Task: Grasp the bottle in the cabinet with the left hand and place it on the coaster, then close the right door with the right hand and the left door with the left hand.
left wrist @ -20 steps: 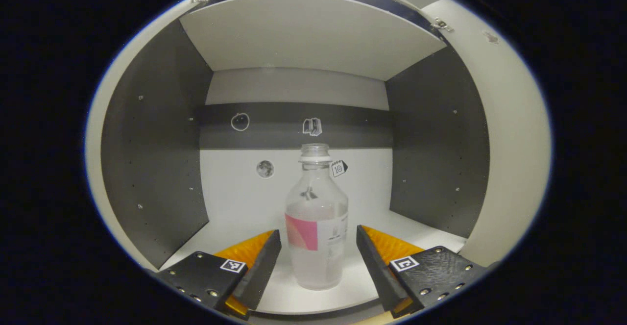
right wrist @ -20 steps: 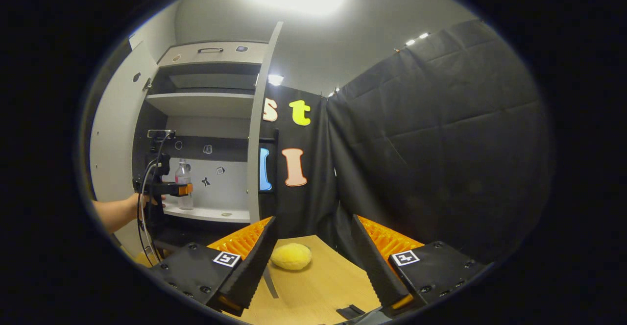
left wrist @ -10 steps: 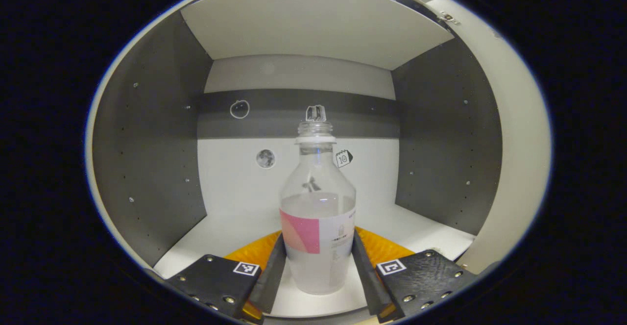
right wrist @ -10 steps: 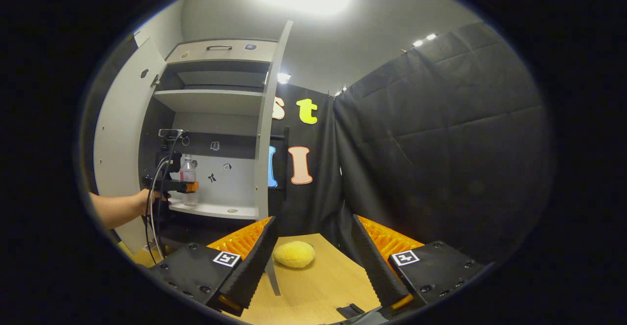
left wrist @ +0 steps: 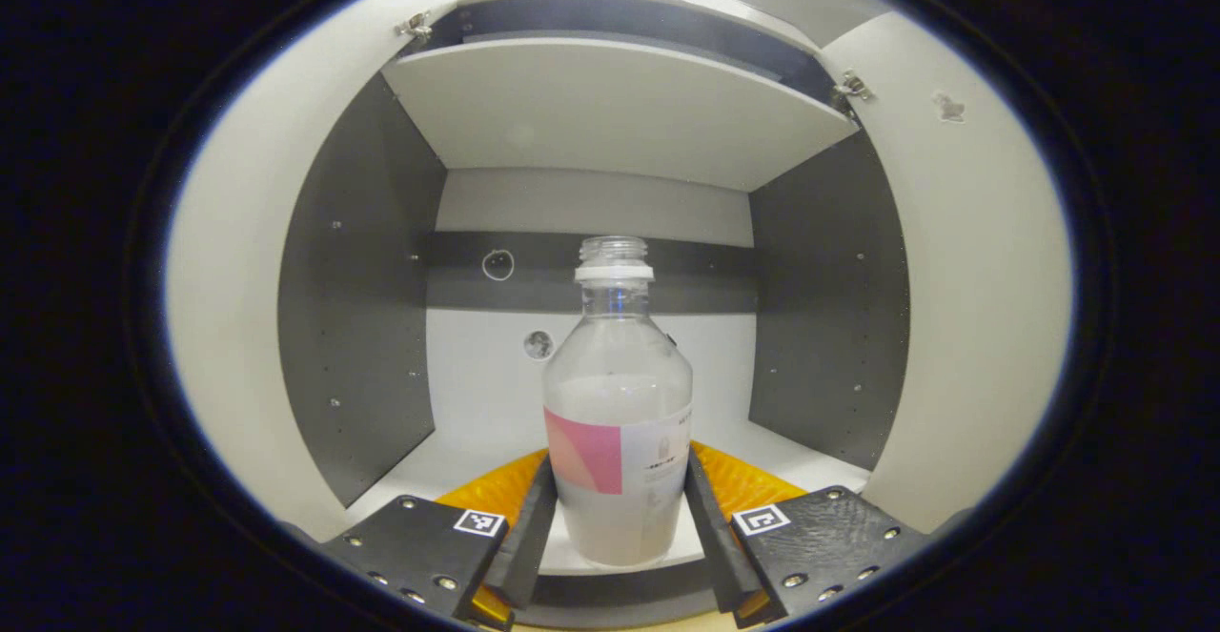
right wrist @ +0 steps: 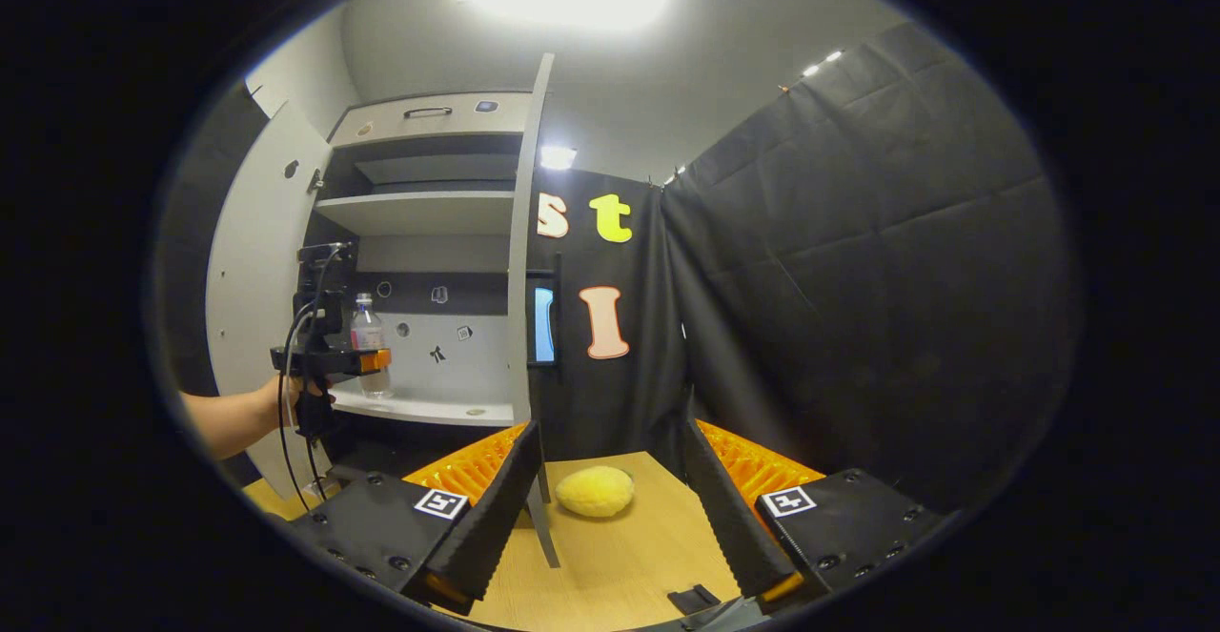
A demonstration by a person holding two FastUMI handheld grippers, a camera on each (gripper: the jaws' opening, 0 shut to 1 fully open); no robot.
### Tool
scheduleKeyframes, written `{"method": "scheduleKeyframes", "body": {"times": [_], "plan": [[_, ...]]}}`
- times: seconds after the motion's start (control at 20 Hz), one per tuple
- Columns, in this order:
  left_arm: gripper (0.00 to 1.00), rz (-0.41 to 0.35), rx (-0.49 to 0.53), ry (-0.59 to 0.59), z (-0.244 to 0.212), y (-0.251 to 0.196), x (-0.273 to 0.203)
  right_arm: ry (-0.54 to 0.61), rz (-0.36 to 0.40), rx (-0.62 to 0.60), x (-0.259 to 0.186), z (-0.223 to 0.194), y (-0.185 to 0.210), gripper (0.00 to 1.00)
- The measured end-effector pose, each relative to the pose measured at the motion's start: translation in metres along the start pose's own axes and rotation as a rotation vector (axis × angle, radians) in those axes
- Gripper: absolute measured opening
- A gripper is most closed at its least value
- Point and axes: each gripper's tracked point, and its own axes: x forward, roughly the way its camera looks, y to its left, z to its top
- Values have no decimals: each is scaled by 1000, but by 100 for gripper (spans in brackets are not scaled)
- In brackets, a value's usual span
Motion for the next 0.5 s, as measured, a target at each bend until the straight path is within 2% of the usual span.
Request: {"method": "scheduleKeyframes", "body": {"times": [0.05, 0.1, 0.15, 0.25, 0.3, 0.5], "plan": [[72, 0, 5, -4, 0, -3, -11, 0, 13, 2, -3, -1, -1, 96], [79, -1, 10, -6, -1, -5, -21, 1, 25, 3, -5, 0, -2, 96], [72, 3, 16, -8, -1, -6, -30, 3, 39, 4, -7, -1, -3, 96], [72, 9, 19, -15, -5, -8, -48, 8, 65, 3, -12, -3, -4, 92], [72, 12, 17, -15, -6, -11, -57, 7, 76, 2, -15, -2, -6, 96], [72, 36, 1, 4, -21, -13, -90, 13, 118, 2, -26, -5, -10, 96]]}}
